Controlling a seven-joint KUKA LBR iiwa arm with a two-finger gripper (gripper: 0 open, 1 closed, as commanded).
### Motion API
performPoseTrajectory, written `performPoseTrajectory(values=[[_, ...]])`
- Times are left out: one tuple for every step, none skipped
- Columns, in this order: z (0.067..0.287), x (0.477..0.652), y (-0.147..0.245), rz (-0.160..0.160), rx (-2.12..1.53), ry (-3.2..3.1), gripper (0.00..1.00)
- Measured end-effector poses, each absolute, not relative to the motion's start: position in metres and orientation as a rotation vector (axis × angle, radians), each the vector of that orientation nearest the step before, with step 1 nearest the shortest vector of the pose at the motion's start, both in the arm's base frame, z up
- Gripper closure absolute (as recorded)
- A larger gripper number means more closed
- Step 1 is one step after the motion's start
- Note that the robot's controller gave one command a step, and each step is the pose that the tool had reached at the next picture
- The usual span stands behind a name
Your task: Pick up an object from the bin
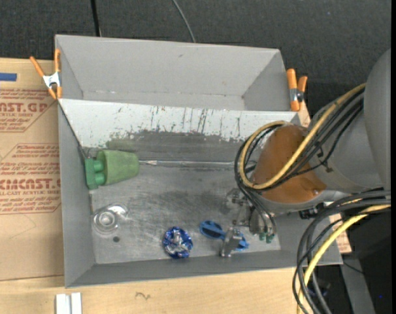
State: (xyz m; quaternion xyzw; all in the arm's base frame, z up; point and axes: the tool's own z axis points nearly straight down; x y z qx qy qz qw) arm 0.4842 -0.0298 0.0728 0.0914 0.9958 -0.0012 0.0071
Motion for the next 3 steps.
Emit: performPoseTrajectory(values=[[0.071, 0.483, -0.028, 0.000, 0.284, 3.121, 1.00], [0.092, 0.483, -0.028, 0.001, 0.284, 3.127, 1.00], [0.158, 0.484, -0.027, 0.002, 0.282, 3.123, 1.00]])
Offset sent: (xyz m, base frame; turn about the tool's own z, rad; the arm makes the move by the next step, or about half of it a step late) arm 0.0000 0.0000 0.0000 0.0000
